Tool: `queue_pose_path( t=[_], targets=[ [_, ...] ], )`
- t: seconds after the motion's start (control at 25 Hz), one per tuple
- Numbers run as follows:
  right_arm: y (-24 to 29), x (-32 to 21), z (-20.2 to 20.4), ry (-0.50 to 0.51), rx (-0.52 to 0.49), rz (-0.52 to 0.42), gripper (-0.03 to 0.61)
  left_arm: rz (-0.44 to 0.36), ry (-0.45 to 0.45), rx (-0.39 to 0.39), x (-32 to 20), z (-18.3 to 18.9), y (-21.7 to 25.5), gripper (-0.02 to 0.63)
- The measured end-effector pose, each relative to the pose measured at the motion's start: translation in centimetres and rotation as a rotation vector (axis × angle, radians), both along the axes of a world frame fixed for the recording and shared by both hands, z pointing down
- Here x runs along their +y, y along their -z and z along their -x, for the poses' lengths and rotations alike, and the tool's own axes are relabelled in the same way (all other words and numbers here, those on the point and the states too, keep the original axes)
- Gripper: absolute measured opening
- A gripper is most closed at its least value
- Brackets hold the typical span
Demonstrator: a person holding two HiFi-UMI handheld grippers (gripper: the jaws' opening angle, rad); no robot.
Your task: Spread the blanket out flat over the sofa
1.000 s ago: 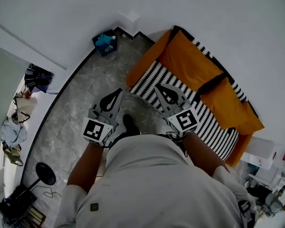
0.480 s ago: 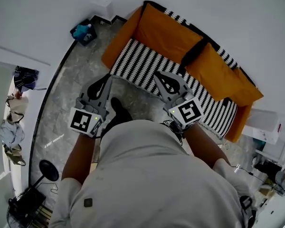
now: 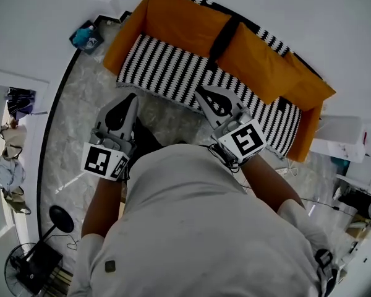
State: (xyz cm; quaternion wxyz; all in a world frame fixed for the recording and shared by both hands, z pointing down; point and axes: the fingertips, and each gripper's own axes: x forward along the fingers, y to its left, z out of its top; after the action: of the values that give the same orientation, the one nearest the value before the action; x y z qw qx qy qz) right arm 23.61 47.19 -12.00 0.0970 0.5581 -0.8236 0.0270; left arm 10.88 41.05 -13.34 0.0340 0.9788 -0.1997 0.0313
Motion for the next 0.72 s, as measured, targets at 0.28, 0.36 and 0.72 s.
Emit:
queue_pose_path(
  t=[0.28,0.36,0.72],
  targets=[
    [-0.3,6.3,-1.9,-0.038,-0.015,0.032,0.028,-0.020,-0.004,-0.002,5.0,-2.3,1.2,0.009],
    [-0.4,7.3,-2.0,-0.048,-0.026,0.051,0.028,-0.034,-0.007,-0.008,5.8,-2.6,1.5,0.009],
    [-0.4,9.0,-1.3,-0.050,-0.043,0.058,0.028,-0.032,-0.002,-0.001,7.2,-2.2,1.7,0.009]
  ],
)
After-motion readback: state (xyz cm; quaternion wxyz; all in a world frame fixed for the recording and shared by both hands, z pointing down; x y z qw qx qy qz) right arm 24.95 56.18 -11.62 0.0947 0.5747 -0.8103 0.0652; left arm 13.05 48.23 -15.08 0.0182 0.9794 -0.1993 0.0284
